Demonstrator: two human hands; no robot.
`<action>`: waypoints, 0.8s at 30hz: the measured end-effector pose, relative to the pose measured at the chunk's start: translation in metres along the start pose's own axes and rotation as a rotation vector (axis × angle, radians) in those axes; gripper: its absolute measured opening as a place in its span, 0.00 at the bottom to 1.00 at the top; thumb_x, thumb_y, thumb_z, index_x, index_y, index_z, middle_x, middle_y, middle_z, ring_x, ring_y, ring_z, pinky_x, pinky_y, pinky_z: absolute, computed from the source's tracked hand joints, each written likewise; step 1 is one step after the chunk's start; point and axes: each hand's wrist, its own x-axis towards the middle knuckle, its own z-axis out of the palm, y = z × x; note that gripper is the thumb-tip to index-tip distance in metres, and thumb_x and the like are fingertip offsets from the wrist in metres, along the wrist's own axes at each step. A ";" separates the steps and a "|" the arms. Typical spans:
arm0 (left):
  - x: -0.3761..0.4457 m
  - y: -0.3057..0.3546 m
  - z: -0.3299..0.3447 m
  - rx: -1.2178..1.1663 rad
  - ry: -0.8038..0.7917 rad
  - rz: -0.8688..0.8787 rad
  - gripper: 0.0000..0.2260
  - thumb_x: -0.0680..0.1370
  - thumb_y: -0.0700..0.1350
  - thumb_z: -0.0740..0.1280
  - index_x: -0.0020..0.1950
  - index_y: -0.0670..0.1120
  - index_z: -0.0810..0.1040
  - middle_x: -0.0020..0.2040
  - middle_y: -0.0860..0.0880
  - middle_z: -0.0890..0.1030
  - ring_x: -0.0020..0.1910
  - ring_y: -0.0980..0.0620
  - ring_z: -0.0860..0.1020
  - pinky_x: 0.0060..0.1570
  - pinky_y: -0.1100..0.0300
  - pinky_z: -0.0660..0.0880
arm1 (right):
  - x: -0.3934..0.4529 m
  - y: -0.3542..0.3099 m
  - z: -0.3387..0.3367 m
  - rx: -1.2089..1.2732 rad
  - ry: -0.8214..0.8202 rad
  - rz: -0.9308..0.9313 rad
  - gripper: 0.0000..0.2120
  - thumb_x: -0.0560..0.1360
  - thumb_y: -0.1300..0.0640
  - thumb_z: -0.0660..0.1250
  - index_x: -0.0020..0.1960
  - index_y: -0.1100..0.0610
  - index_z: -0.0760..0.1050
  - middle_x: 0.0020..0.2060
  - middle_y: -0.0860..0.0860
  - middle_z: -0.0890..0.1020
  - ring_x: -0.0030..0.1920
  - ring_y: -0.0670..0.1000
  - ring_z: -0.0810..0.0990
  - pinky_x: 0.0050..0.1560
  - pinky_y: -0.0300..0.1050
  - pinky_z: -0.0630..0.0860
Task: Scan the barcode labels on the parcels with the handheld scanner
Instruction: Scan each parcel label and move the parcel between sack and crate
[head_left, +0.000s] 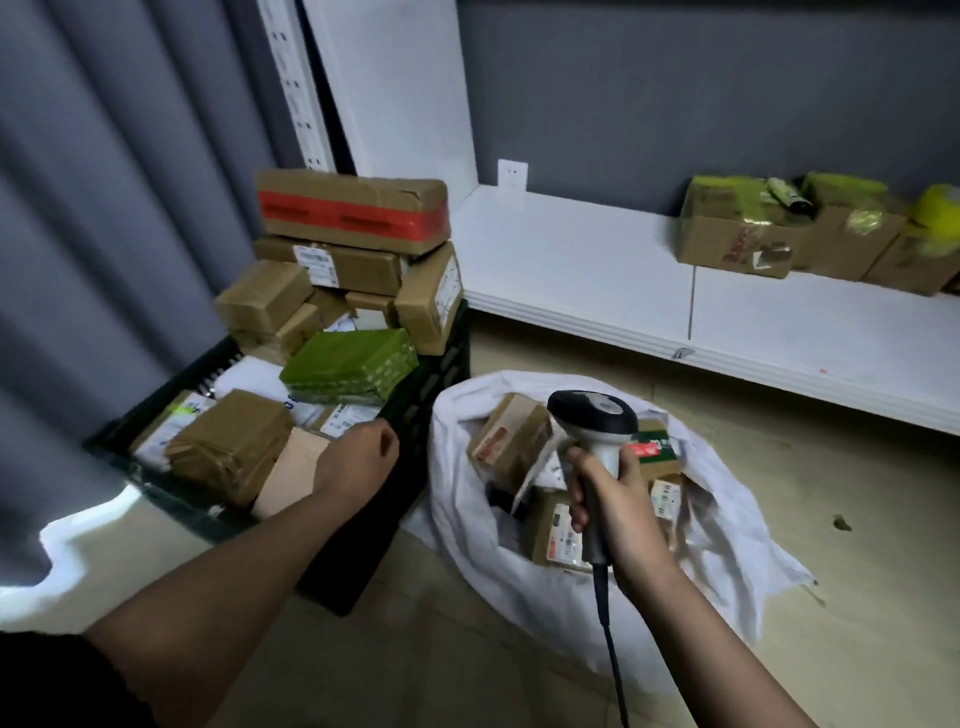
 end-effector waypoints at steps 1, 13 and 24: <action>-0.008 -0.019 -0.011 -0.009 0.010 -0.006 0.07 0.80 0.45 0.62 0.49 0.44 0.78 0.45 0.44 0.82 0.45 0.43 0.80 0.38 0.55 0.71 | -0.002 -0.001 0.015 -0.005 -0.023 -0.004 0.07 0.79 0.60 0.65 0.54 0.58 0.68 0.26 0.52 0.71 0.22 0.49 0.66 0.24 0.42 0.63; -0.037 -0.185 -0.082 0.199 0.081 -0.393 0.48 0.65 0.66 0.73 0.76 0.47 0.57 0.73 0.39 0.60 0.72 0.40 0.60 0.69 0.45 0.61 | -0.016 0.010 0.168 -0.085 -0.234 0.021 0.09 0.79 0.62 0.65 0.55 0.60 0.66 0.25 0.53 0.69 0.20 0.49 0.65 0.22 0.42 0.62; 0.017 -0.202 -0.051 0.084 -0.090 -0.426 0.53 0.65 0.72 0.68 0.78 0.50 0.46 0.76 0.36 0.51 0.74 0.35 0.54 0.71 0.42 0.55 | -0.006 0.034 0.199 -0.145 -0.234 0.047 0.08 0.79 0.63 0.65 0.53 0.60 0.66 0.25 0.53 0.68 0.21 0.50 0.63 0.22 0.39 0.62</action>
